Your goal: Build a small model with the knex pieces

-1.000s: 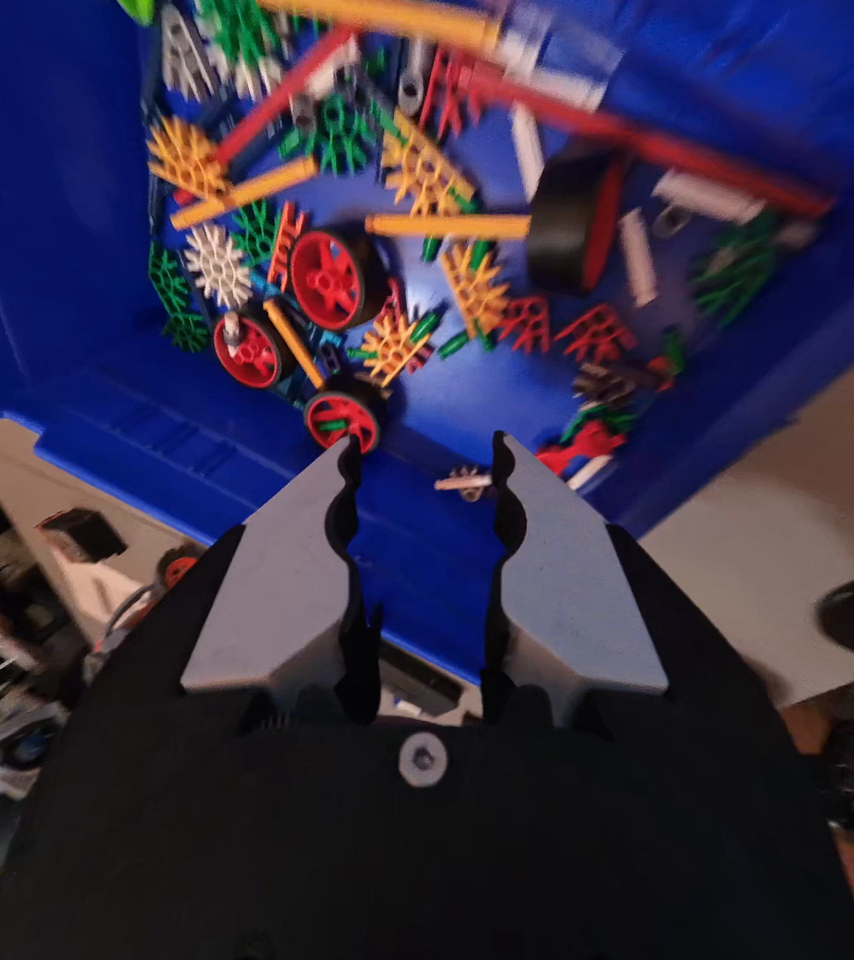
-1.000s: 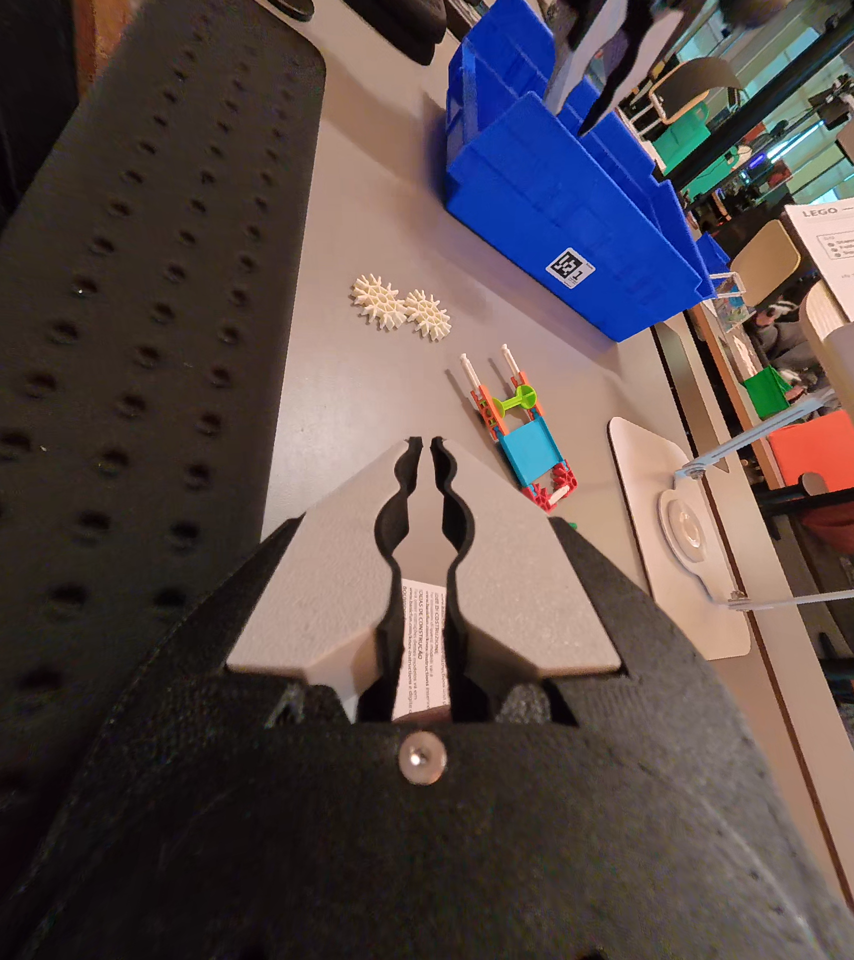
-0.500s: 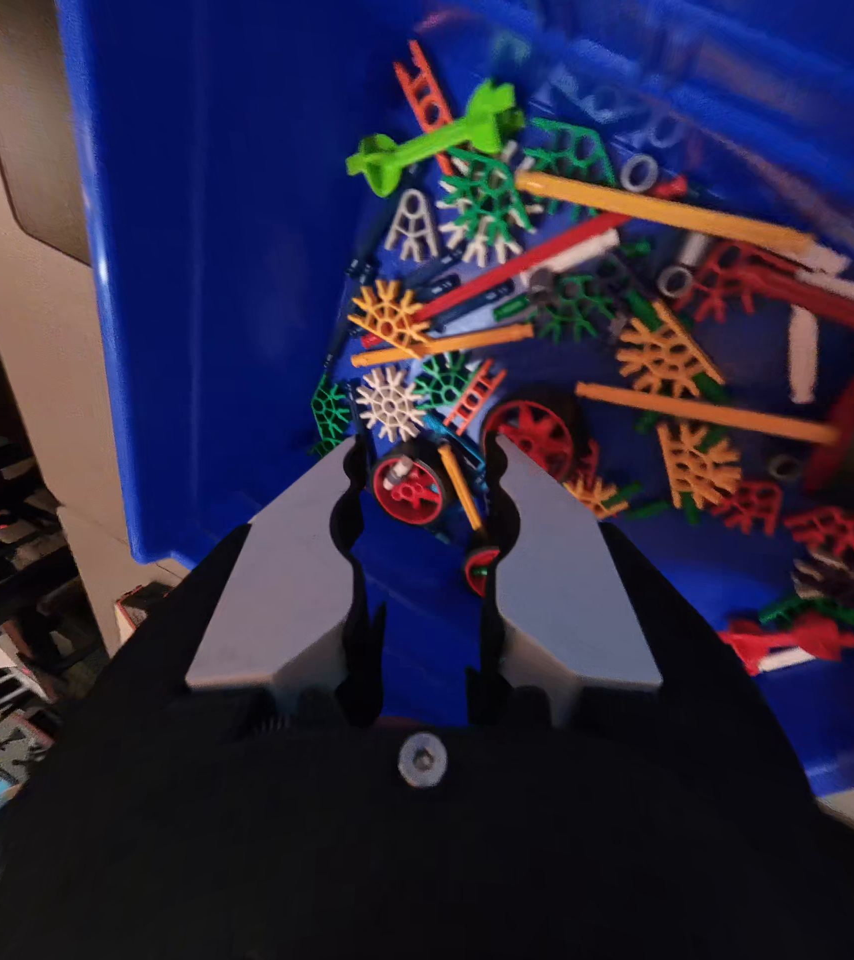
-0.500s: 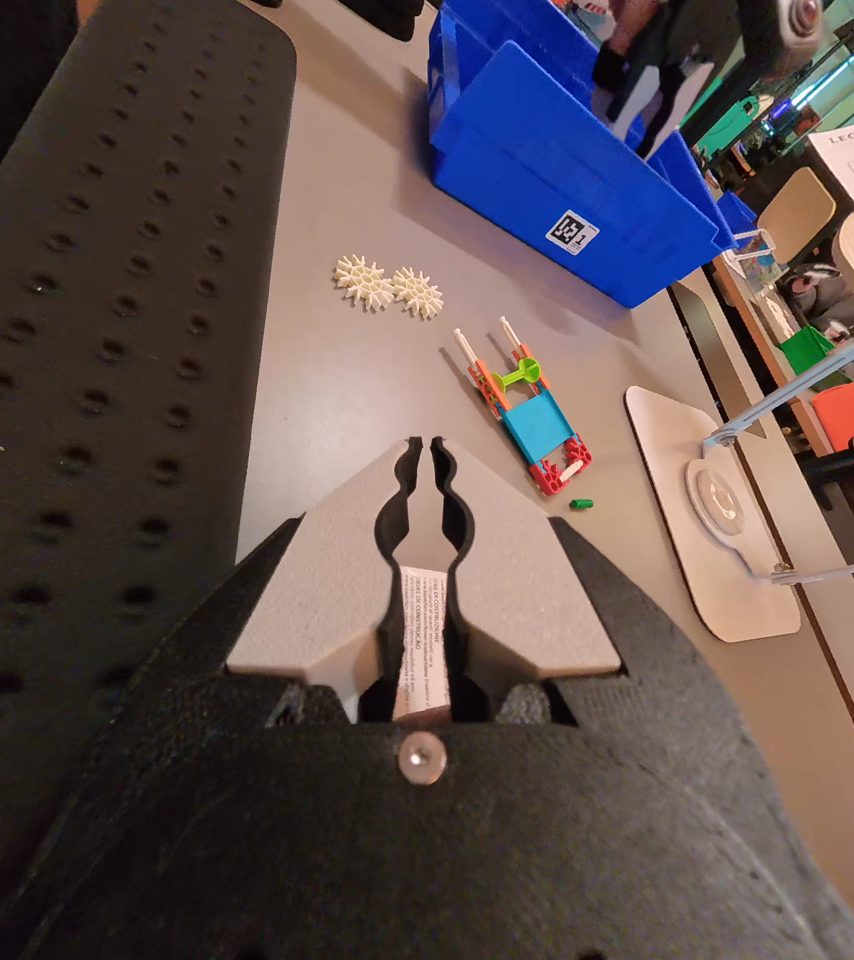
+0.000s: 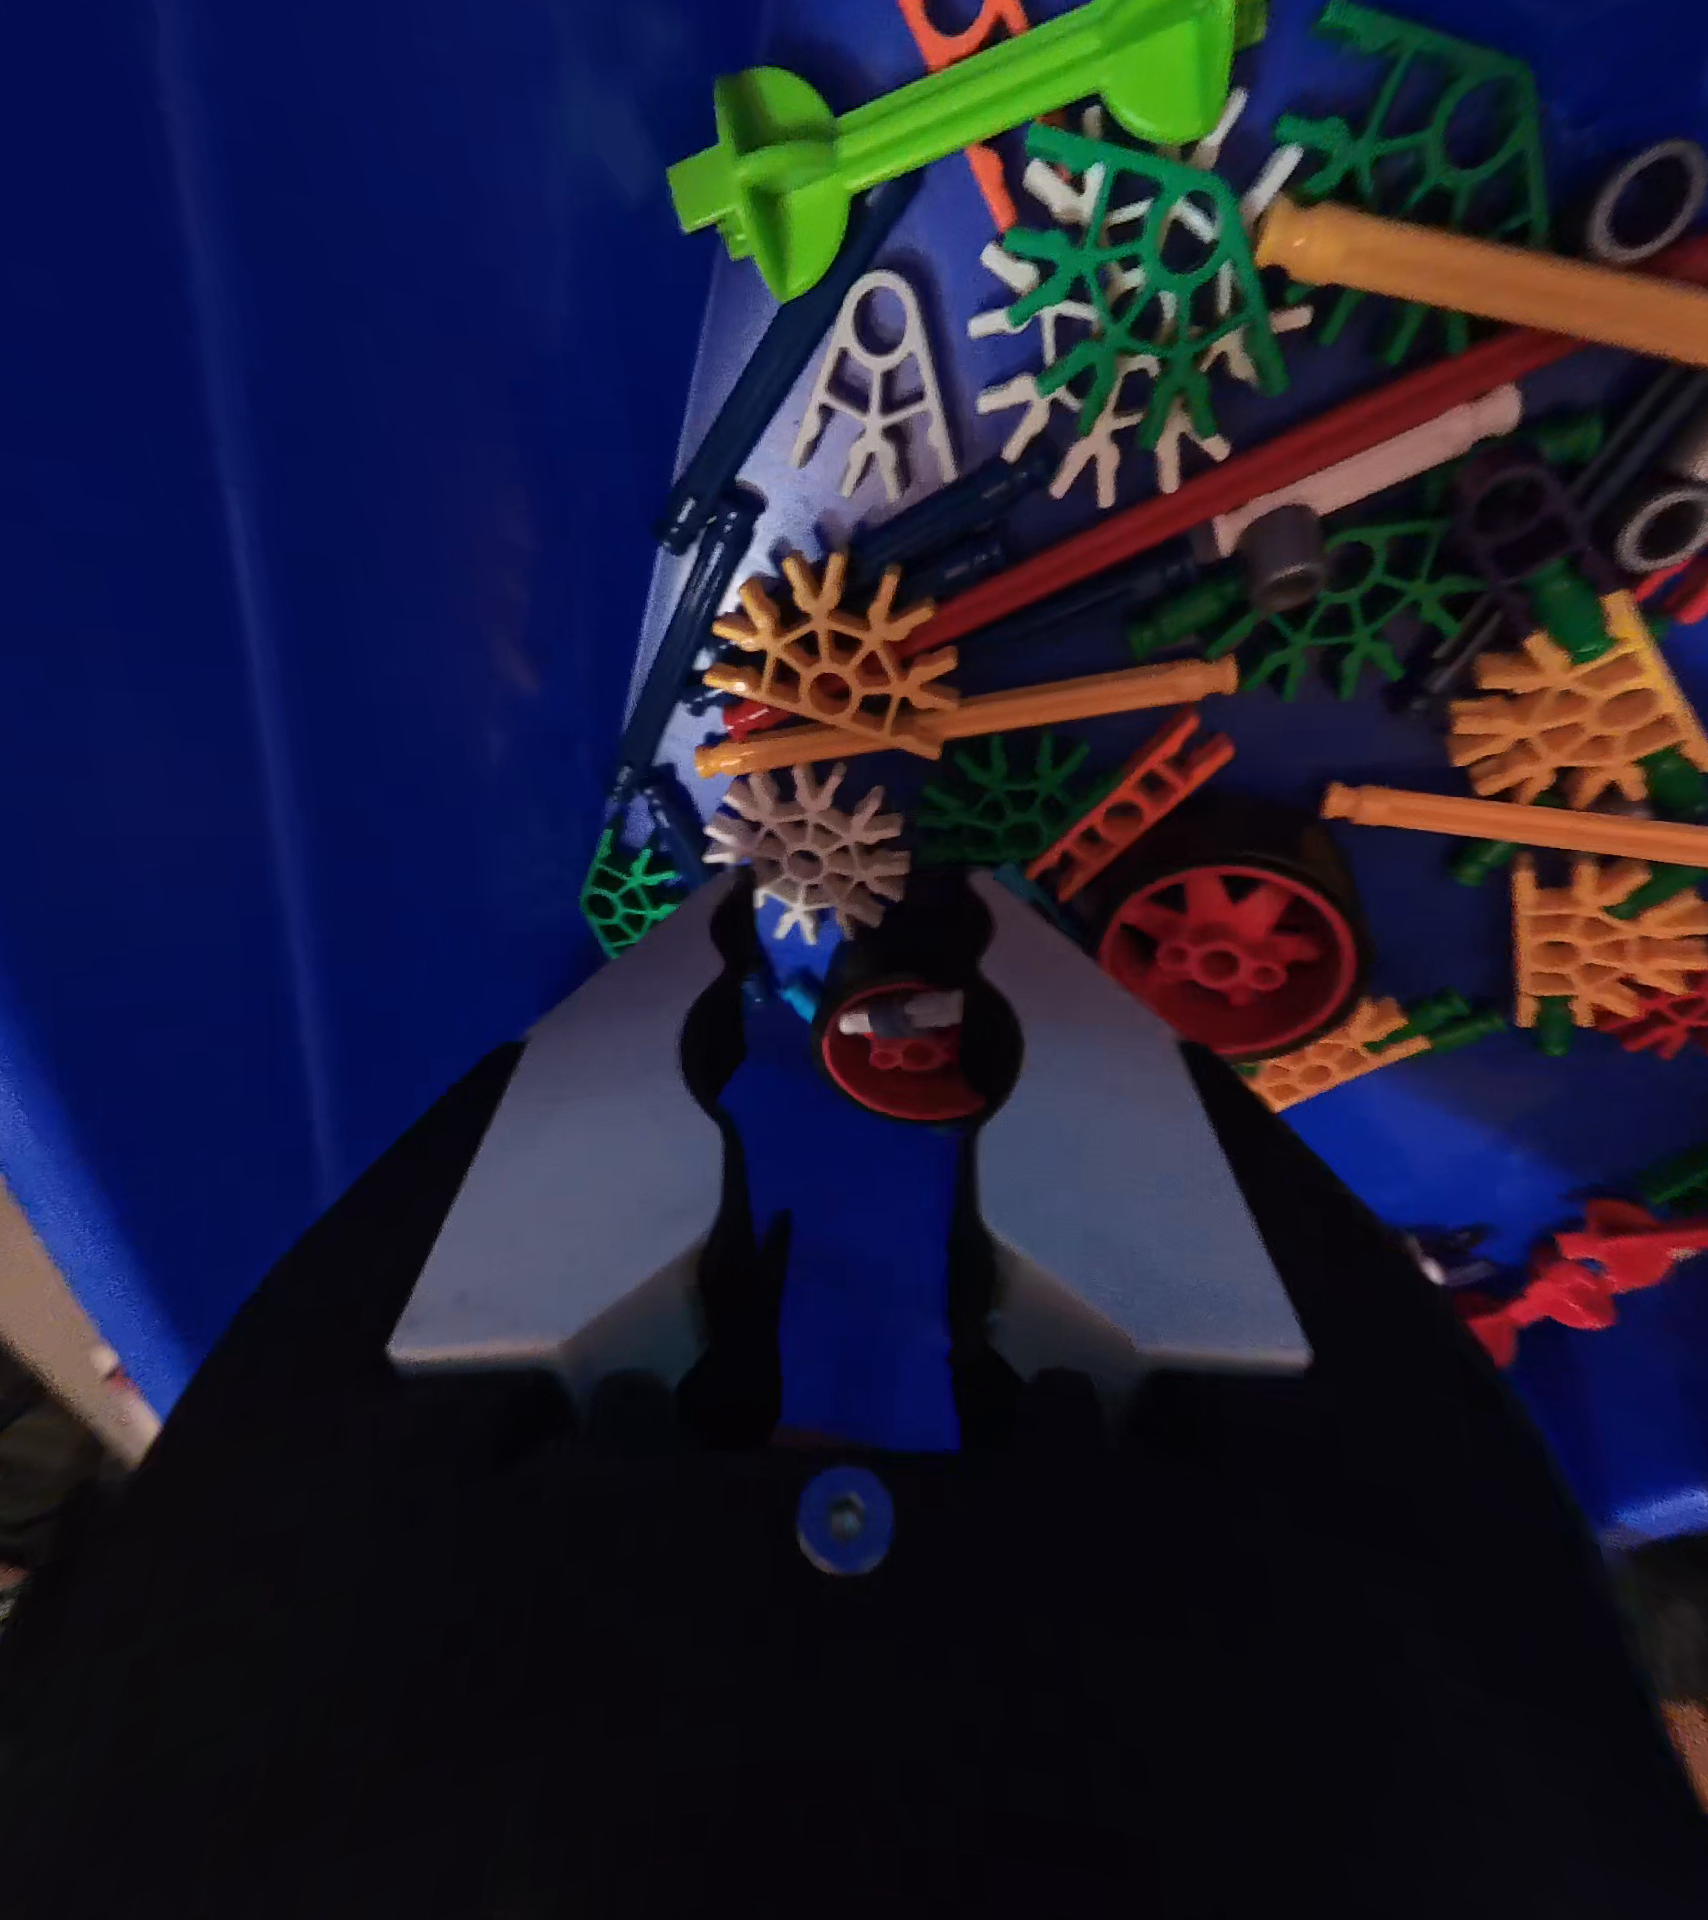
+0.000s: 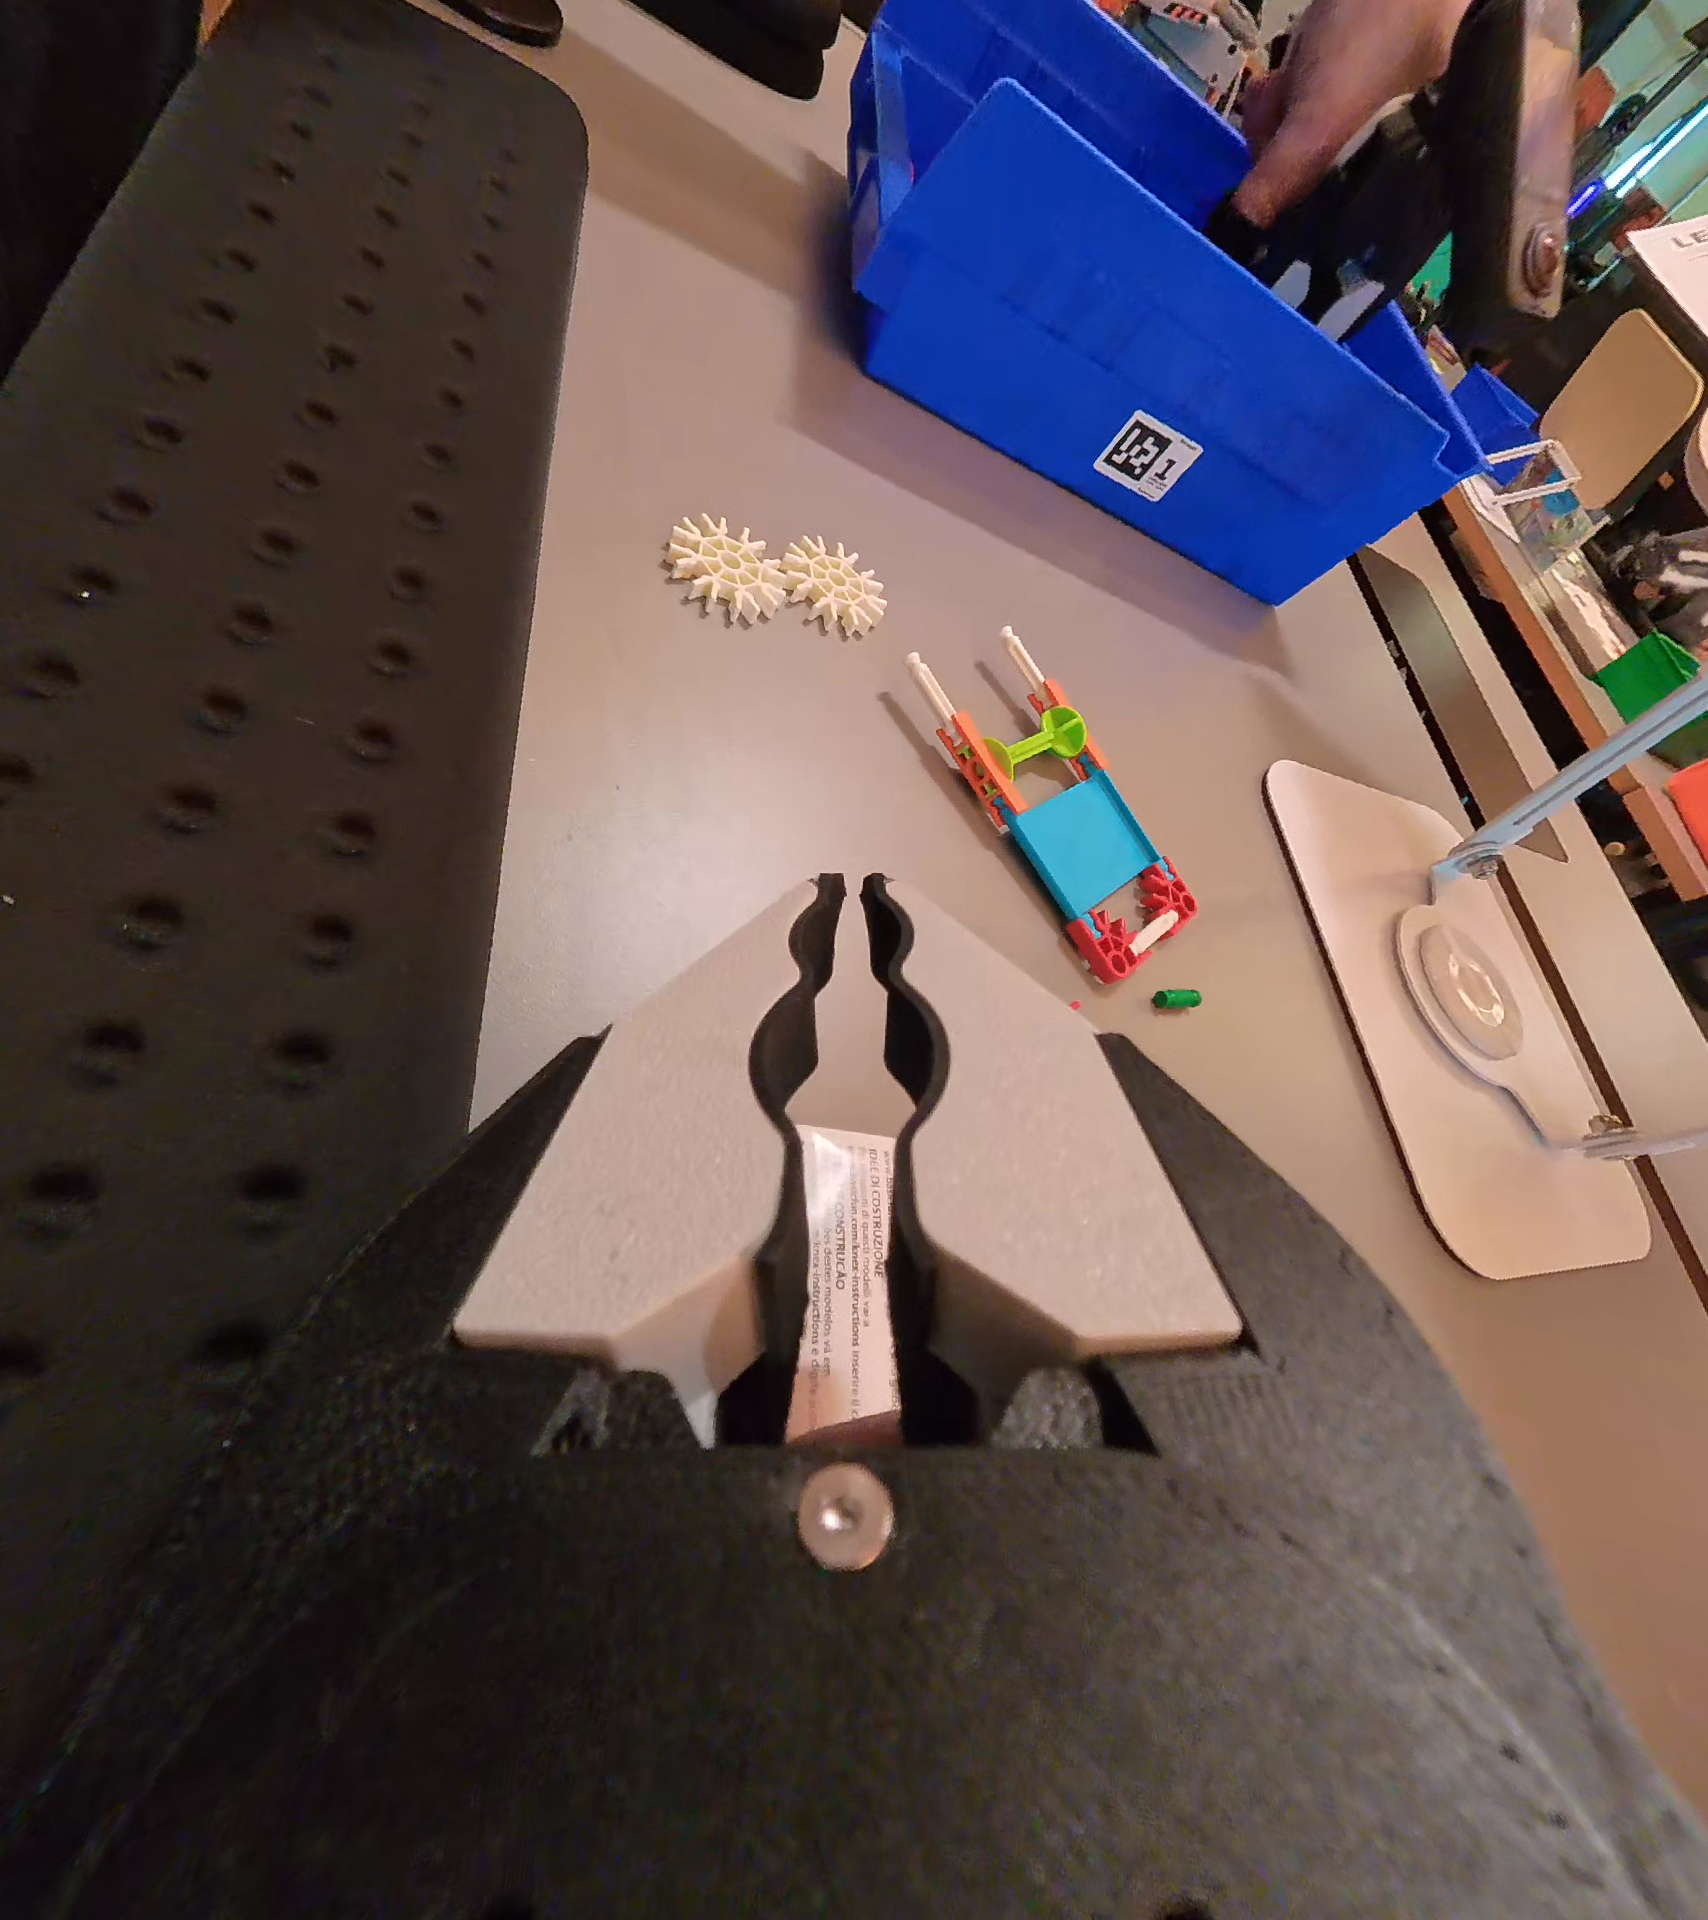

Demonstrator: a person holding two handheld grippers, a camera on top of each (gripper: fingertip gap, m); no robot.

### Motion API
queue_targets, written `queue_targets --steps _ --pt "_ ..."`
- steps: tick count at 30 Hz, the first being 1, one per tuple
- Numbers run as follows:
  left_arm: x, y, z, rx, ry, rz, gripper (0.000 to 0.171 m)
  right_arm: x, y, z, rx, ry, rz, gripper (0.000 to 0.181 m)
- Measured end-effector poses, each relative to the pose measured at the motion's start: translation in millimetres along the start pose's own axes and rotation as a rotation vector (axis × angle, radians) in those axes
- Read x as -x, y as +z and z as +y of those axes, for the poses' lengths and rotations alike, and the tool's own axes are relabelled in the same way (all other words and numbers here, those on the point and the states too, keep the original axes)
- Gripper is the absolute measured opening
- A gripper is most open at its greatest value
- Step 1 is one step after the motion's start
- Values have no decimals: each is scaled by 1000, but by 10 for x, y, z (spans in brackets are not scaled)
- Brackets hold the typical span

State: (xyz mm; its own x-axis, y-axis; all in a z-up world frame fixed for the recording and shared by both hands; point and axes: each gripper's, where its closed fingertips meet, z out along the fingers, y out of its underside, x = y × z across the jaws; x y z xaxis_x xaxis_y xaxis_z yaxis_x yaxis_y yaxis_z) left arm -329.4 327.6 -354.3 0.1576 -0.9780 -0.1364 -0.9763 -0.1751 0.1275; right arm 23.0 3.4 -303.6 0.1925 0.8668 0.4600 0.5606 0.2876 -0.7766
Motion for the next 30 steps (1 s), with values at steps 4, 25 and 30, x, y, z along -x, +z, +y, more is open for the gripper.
queue_targets --steps 4,25,30 --pt "-103 -13 6 3 -8 57 52 -6 -1 6 1 4 0 3" --pt "-173 -32 24 -10 -63 127 49 8 0 12 0 10 -11 3" --pt "-245 -12 2 -24 -71 178 60 15 1 14 1 10 -15 3"
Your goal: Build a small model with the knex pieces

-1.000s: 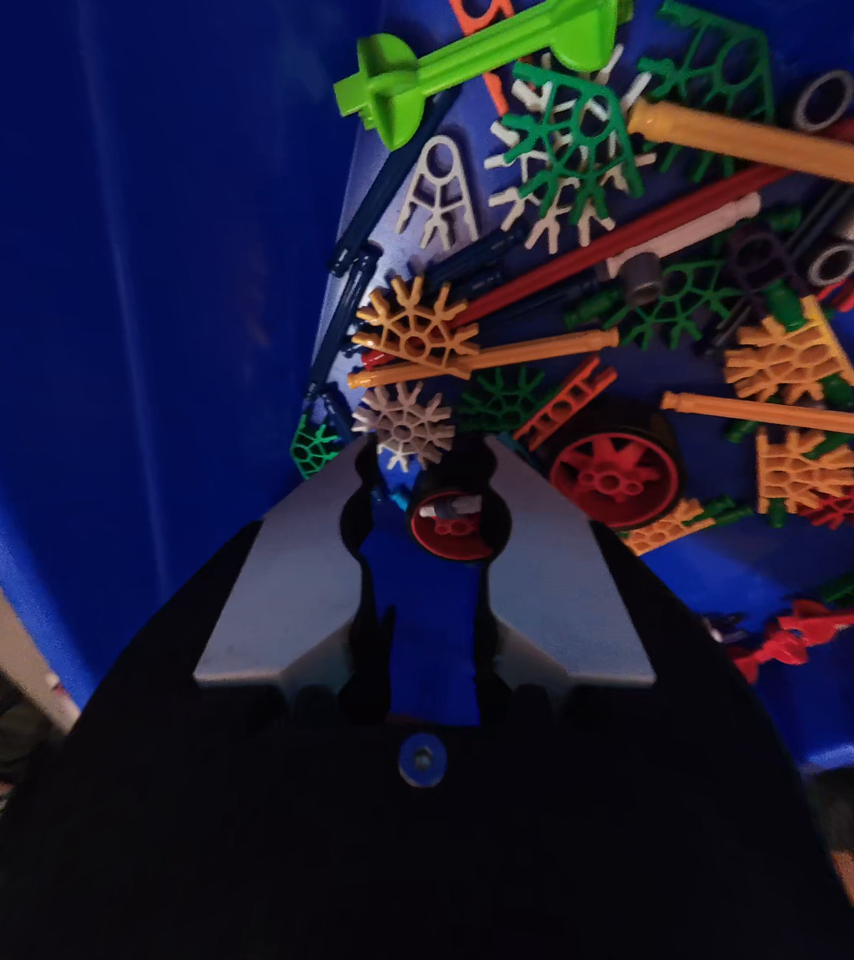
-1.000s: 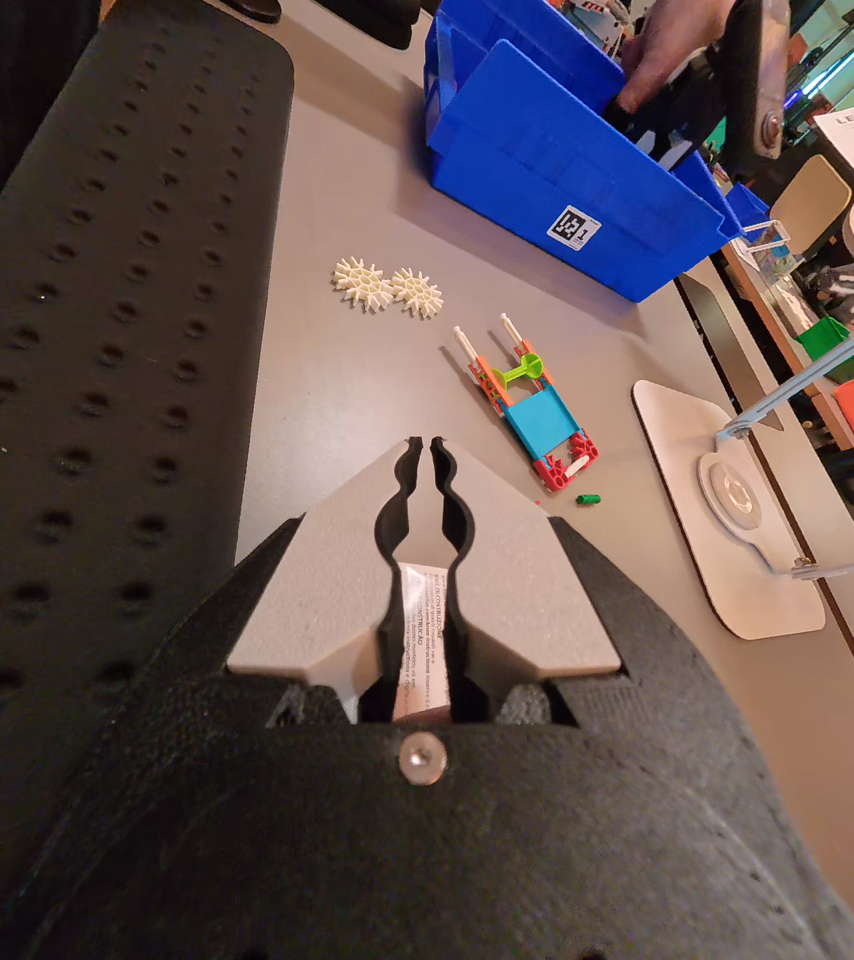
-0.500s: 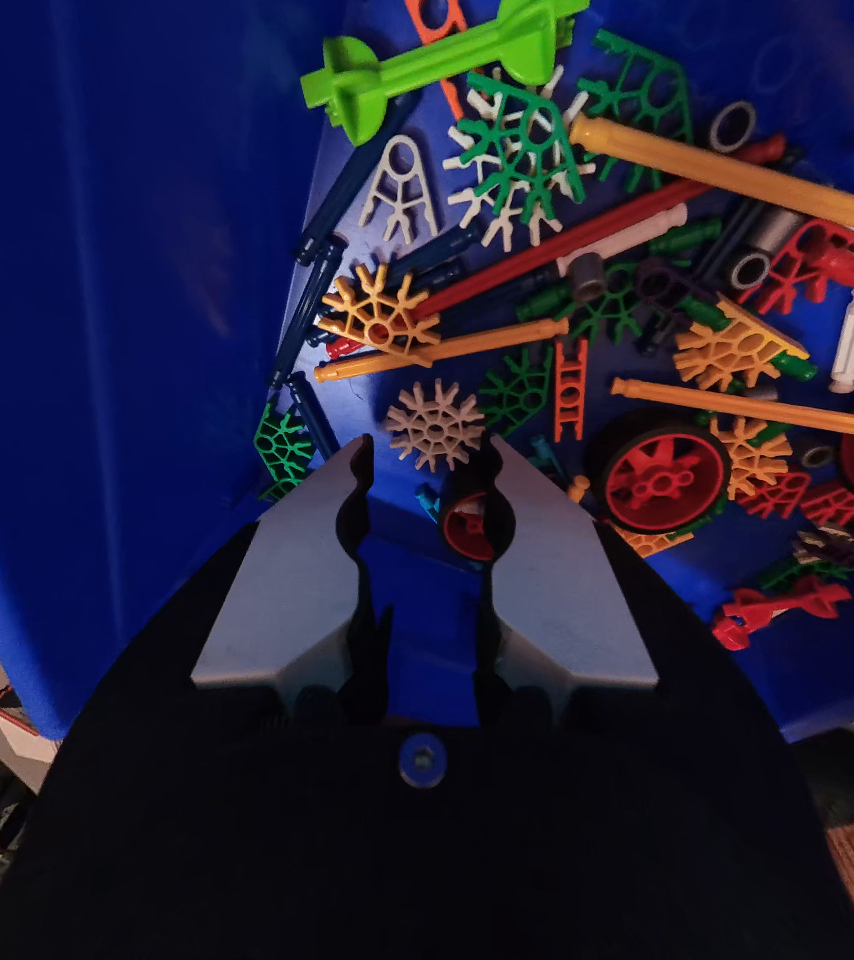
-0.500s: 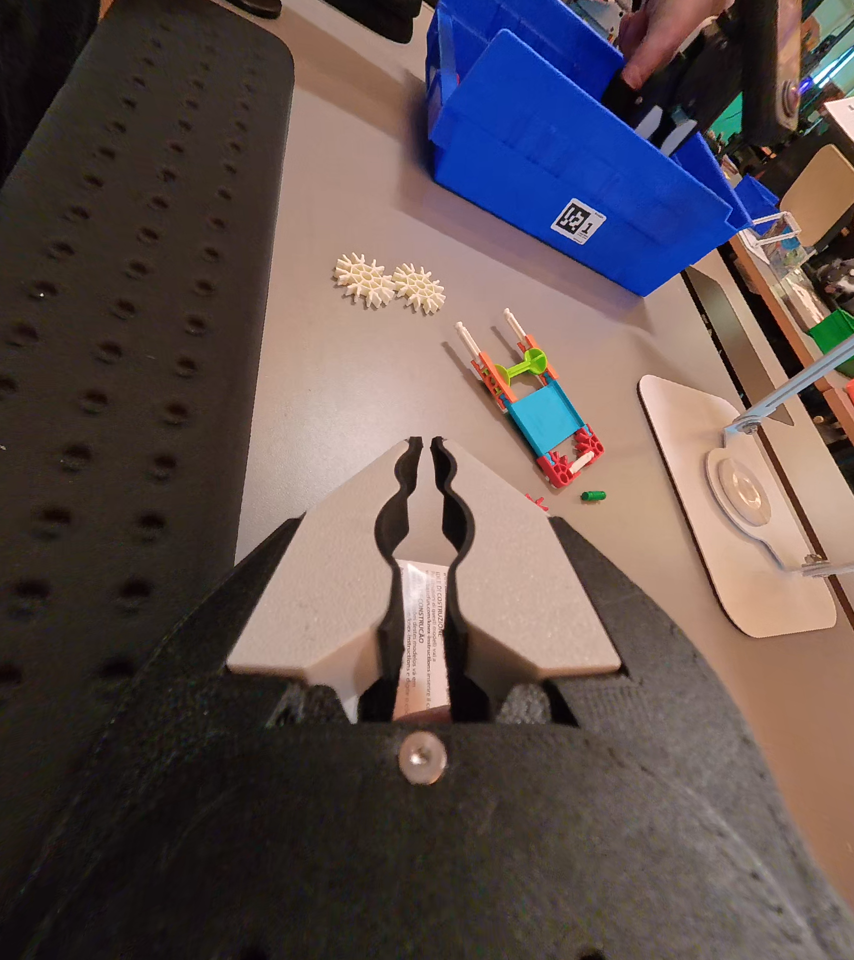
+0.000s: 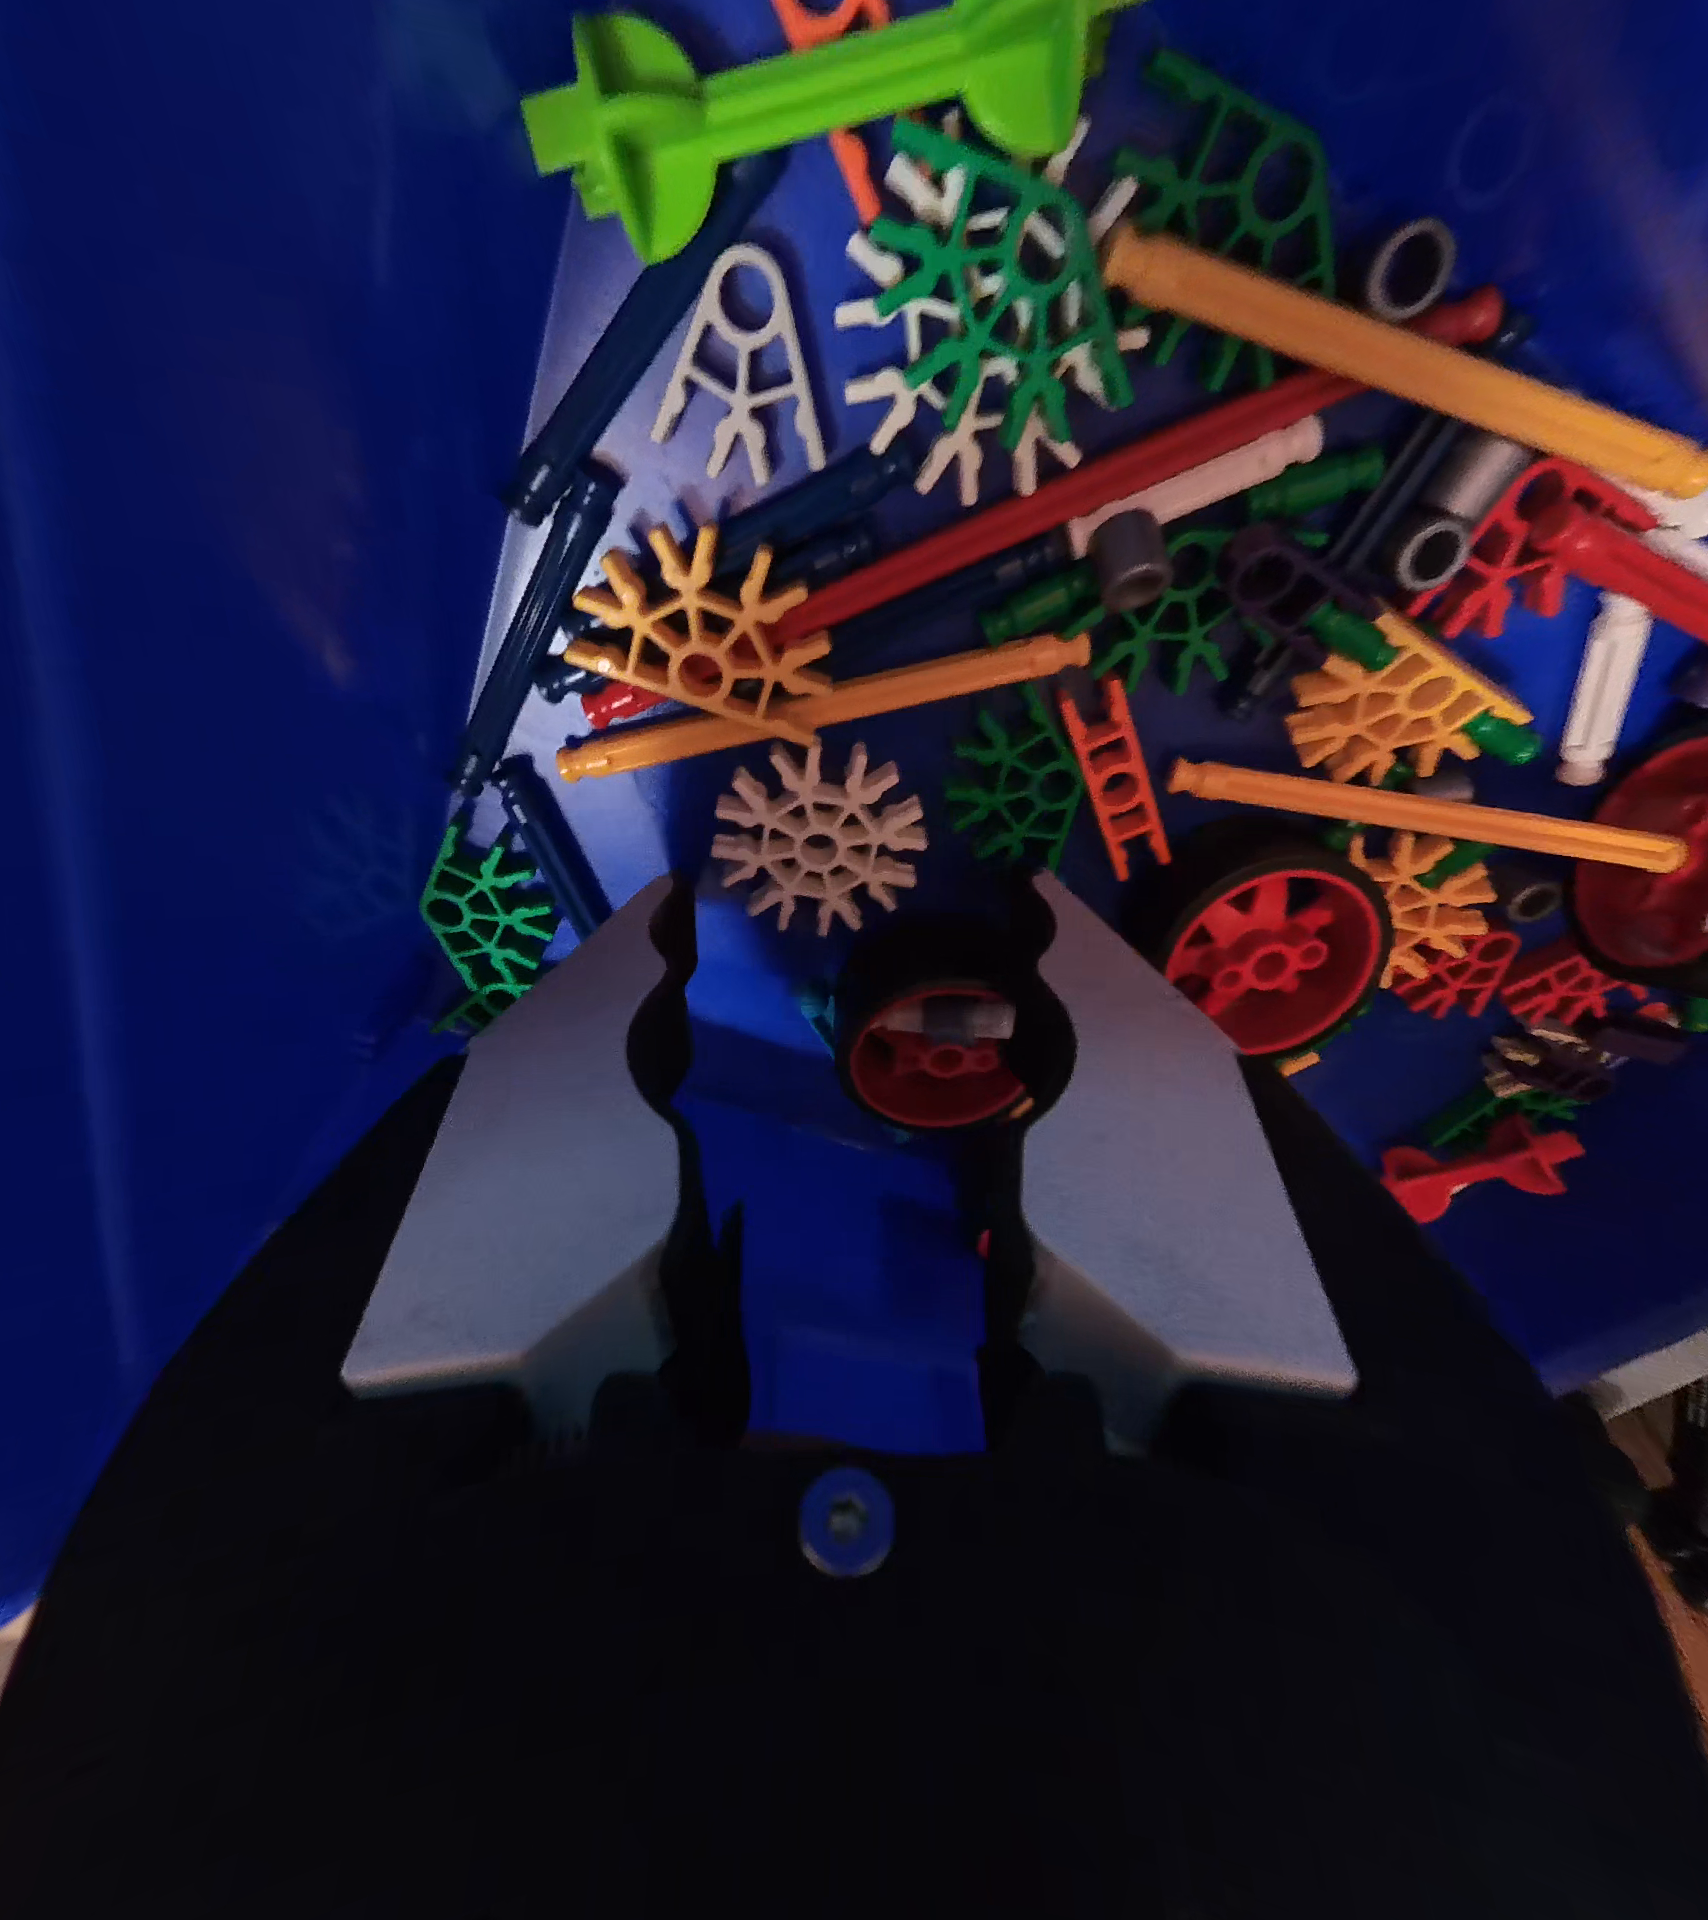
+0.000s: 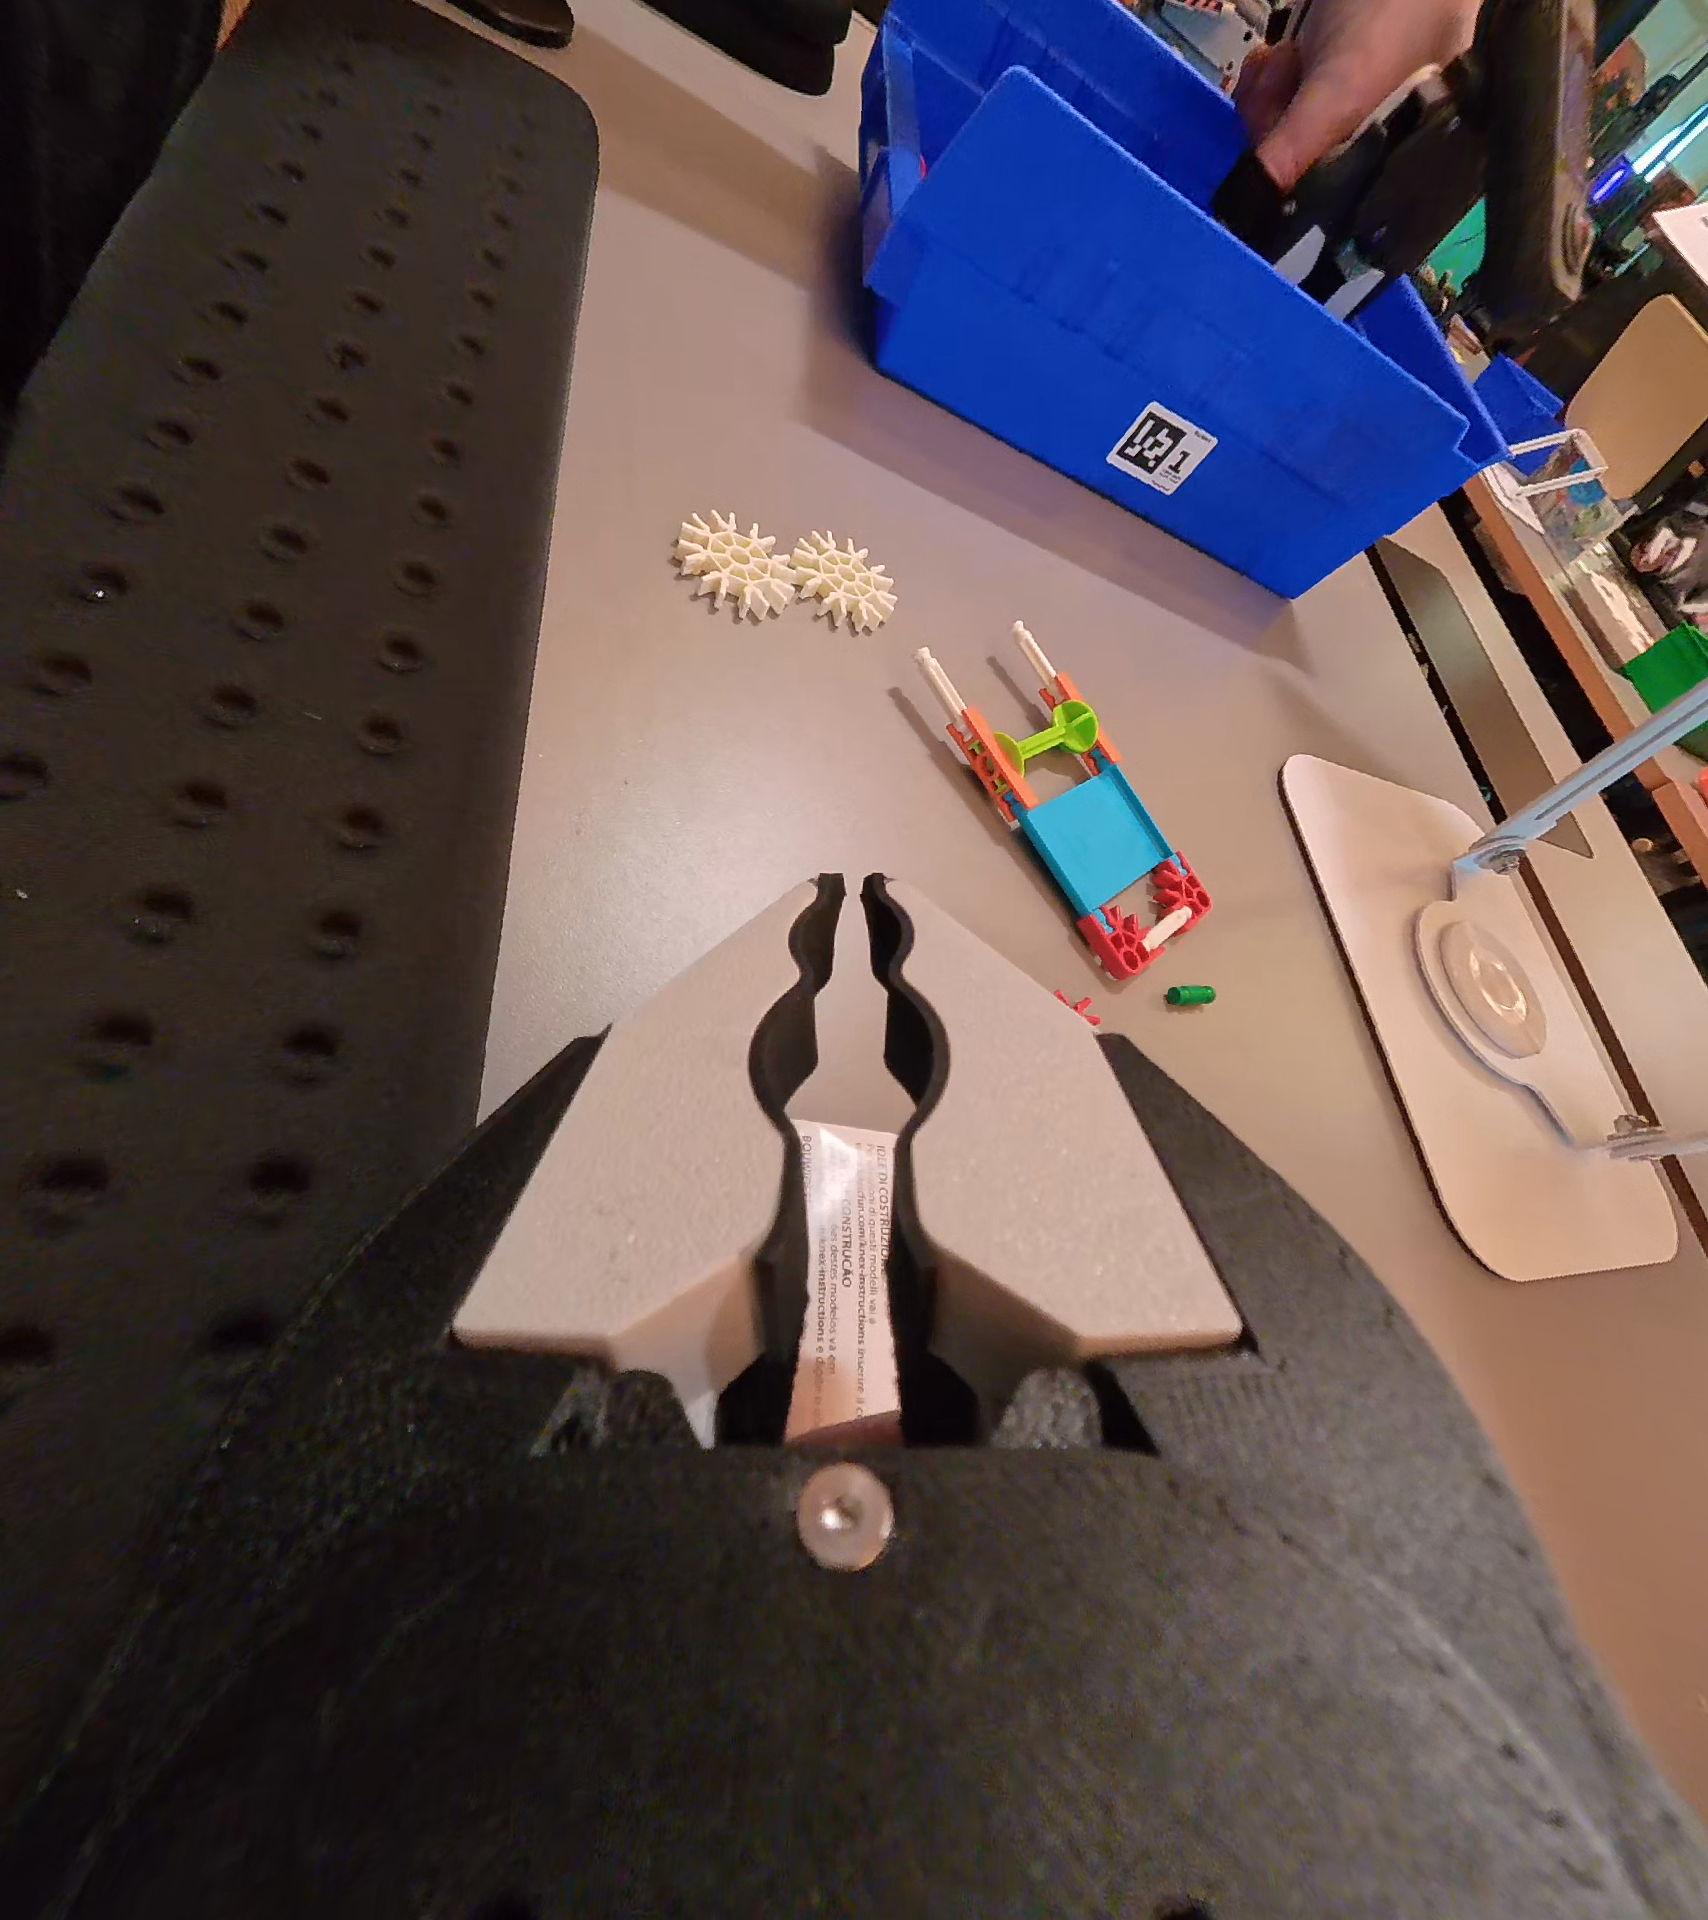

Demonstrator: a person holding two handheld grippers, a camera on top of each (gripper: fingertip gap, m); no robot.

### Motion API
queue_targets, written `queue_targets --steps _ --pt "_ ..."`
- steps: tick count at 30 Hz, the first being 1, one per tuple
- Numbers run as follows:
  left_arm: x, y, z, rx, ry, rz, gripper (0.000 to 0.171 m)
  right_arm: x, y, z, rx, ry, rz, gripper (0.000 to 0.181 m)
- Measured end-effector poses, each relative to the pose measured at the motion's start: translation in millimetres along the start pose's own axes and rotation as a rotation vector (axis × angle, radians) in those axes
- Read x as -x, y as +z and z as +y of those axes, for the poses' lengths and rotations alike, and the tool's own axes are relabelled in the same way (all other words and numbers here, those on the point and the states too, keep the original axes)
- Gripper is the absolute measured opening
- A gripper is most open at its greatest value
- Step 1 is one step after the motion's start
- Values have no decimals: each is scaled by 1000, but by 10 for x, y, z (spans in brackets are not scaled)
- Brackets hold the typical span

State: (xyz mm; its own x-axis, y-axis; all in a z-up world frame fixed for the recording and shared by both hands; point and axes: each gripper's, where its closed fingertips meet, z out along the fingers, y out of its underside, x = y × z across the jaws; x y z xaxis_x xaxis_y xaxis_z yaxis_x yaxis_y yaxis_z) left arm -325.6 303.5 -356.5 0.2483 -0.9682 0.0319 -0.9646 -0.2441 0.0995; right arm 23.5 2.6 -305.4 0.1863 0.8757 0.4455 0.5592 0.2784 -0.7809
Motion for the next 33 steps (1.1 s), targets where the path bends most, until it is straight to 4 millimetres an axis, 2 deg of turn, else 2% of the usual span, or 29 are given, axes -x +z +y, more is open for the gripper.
queue_targets --steps 5,8,14,24,30,33 --pt "-8 4 -36 -6 42 -15 51 -9 -5 0 0 0 4 3" --pt "-30 -3 -37 -18 49 -14 39 -4 -5 -2 -1 -2 2 3" --pt "-11 -19 -25 -39 56 -53 32 11 -9 -16 -4 -10 -1 3" --pt "-13 -33 -18 -39 80 -79 31 18 -13 -15 0 -14 -2 3" --pt "-19 -134 1 -50 103 -120 31 21 -6 -7 2 -10 -7 3" --pt "-18 -248 39 -52 98 -143 31 19 -5 -6 3 -10 -6 4"
